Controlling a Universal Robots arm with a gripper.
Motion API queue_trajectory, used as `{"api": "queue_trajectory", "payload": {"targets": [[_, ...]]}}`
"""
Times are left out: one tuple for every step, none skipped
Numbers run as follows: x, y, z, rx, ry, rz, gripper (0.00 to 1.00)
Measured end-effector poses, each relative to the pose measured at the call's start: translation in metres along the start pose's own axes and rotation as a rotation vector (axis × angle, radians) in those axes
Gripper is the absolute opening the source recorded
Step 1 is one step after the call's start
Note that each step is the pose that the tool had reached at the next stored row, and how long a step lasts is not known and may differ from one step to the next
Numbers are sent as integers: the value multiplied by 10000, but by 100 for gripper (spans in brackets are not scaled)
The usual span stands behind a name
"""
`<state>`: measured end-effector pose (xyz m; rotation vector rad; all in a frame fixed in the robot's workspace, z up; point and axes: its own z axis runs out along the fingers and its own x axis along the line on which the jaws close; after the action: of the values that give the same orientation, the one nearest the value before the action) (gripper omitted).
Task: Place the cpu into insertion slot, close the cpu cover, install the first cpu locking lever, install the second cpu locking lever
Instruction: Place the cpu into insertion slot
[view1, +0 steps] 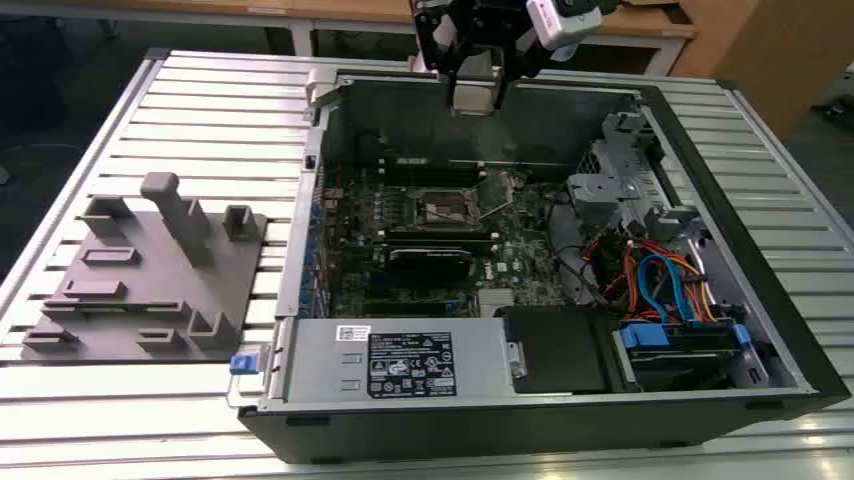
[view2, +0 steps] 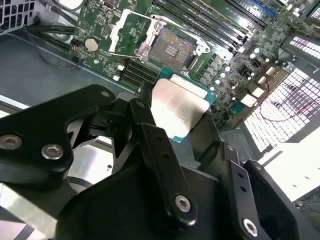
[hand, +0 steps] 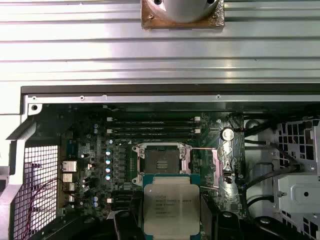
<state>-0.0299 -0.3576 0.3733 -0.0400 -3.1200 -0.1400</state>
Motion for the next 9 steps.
{"api": "queue_trajectory", "payload": {"targets": [[0, 0, 0, 0, 0, 0, 54], [0, 0, 0, 0, 0, 0, 54], [0, 0, 0, 0, 0, 0, 54], [0, 0, 0, 0, 0, 0, 54], [0, 0, 0, 0, 0, 0, 54], [0, 0, 0, 0, 0, 0, 54], [0, 0, 0, 0, 0, 0, 54], [0, 0, 0, 0, 0, 0, 54], [0, 0, 0, 0, 0, 0, 54]]}}
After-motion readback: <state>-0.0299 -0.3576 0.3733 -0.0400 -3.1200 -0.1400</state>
